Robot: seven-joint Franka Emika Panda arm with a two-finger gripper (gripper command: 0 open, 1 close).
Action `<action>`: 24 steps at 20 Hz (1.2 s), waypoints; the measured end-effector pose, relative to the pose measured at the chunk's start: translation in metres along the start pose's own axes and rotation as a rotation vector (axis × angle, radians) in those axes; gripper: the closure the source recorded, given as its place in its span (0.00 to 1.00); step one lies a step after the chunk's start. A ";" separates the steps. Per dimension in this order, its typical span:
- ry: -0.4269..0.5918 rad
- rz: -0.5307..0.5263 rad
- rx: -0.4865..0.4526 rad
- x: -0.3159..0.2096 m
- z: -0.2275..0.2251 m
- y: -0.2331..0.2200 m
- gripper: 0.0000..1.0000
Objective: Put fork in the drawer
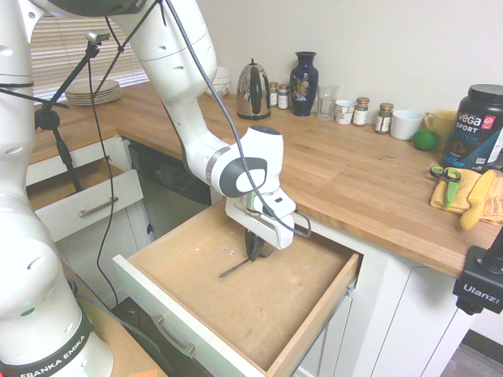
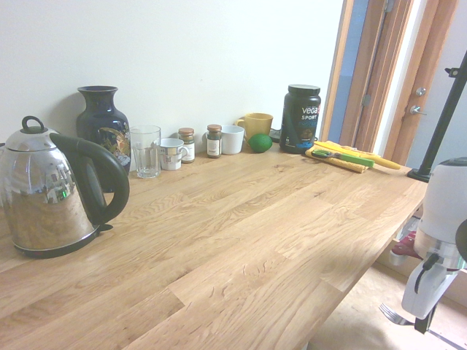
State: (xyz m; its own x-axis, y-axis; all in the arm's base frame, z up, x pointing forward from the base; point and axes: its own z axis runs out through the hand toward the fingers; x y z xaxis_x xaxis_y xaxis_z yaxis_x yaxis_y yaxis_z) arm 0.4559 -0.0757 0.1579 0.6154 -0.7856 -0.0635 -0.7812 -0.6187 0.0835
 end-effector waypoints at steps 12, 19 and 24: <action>-0.014 0.002 -0.013 -0.007 0.018 -0.005 0.00; -0.018 0.008 -0.011 -0.009 0.019 -0.006 0.00; -0.018 0.011 -0.009 -0.011 0.019 -0.007 0.00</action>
State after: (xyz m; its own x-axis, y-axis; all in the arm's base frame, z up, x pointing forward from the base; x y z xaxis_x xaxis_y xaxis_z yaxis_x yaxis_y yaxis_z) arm 0.4531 -0.0629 0.1391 0.6045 -0.7926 -0.0800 -0.7871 -0.6097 0.0935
